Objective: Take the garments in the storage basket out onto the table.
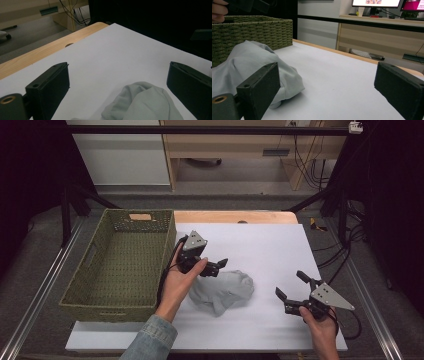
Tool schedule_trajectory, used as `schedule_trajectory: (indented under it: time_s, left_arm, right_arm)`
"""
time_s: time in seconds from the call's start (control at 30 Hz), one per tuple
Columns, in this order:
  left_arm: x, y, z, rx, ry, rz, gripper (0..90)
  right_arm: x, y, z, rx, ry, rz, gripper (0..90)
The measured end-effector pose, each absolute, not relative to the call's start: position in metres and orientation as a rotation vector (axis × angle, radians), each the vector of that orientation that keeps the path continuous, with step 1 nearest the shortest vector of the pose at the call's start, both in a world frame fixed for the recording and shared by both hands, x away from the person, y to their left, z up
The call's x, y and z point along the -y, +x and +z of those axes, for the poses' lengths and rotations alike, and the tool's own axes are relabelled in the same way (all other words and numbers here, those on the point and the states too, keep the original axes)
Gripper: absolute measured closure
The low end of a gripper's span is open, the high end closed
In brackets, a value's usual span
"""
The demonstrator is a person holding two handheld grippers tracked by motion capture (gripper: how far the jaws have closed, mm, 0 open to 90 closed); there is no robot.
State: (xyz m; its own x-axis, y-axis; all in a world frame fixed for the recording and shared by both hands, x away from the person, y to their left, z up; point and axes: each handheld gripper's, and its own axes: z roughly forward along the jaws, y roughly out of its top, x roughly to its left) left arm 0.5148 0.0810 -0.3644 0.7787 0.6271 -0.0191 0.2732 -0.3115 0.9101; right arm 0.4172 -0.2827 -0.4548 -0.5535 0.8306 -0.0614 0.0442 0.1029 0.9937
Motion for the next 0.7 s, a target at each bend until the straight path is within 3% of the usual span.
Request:
schedule_trajectory:
  time_s: [0.7]
  left_arm:
    - [-0.087, 0.491, -0.370, -0.635, 1.829, 0.519, 4.1]
  right_arm:
    - [0.293, 0.417, -0.454, -1.696, 0.891, 1.509, 6.5]
